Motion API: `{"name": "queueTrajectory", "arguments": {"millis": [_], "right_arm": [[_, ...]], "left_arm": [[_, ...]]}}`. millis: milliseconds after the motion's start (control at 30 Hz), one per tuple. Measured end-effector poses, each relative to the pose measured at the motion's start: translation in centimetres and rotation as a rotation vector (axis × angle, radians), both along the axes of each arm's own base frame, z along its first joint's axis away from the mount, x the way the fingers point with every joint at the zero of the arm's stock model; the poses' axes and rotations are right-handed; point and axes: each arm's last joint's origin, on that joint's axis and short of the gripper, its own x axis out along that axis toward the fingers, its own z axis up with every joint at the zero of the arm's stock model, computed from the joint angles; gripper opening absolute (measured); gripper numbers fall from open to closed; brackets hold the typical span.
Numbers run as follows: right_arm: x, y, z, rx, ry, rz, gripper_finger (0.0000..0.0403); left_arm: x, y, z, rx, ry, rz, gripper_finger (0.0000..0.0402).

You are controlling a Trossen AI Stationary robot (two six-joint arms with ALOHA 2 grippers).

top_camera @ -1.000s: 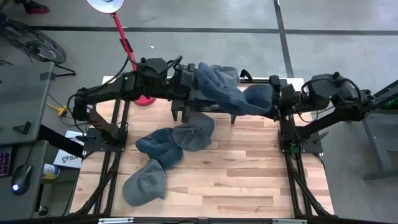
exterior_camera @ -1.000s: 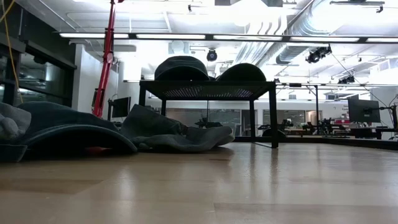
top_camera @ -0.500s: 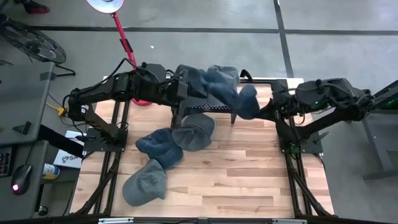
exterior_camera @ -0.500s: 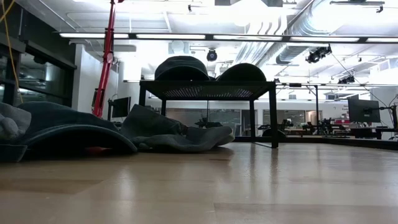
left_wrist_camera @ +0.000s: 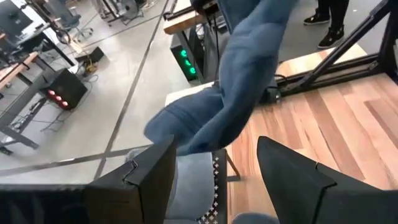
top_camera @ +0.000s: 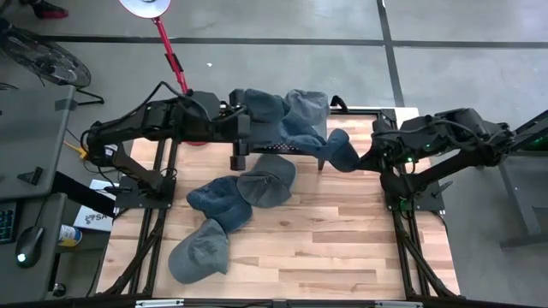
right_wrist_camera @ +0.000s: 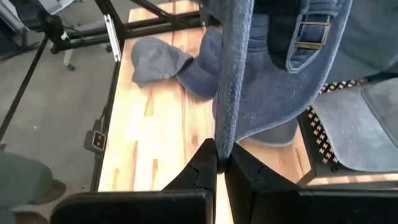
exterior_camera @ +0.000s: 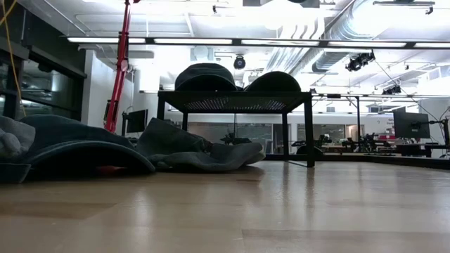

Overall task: Pick & Place hat
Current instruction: Stack the right blue cap on top of the blue cap on the shelf

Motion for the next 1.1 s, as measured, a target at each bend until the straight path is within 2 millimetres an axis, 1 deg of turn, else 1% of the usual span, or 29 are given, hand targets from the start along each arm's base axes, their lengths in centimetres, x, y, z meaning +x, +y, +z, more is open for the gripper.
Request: {"name": "queueTrajectory", "arguments": {"millis": [133,200,467,633,800,967,1100], "right_arm": [[0.1,0.0,-0.1,0.004,0.011,0.002,0.0006],[0.2,0.1,-0.1,0.008,0.015,0.008,0.0006],[2.3,0.5,-1.1,-0.016,0.074,0.005,0.0006],[3.1,0.5,-1.4,-0.030,0.093,-0.022,0.0006],[3.3,0.1,-1.4,-0.026,0.091,-0.057,0.0006],[3.4,0.0,-1.3,-0.018,0.070,-0.061,0.0006],[3.7,0.0,-1.4,-0.014,0.074,-0.057,0.0006]], "left_arm": [[-0.3,0.0,0.3,0.006,-0.015,-0.006,0.0221],[-0.3,-0.1,0.3,0.007,-0.014,-0.038,0.0221],[1.6,-0.3,-0.9,0.016,0.034,-0.080,0.0221],[1.6,-0.5,-0.9,-0.010,0.032,-0.156,0.0221],[1.6,-0.9,-1.0,-0.045,0.046,-0.220,0.0221],[1.5,-1.3,-1.1,-0.040,0.058,-0.225,0.0221],[1.6,-1.3,-0.9,-0.001,0.031,-0.184,0.0221]]}}
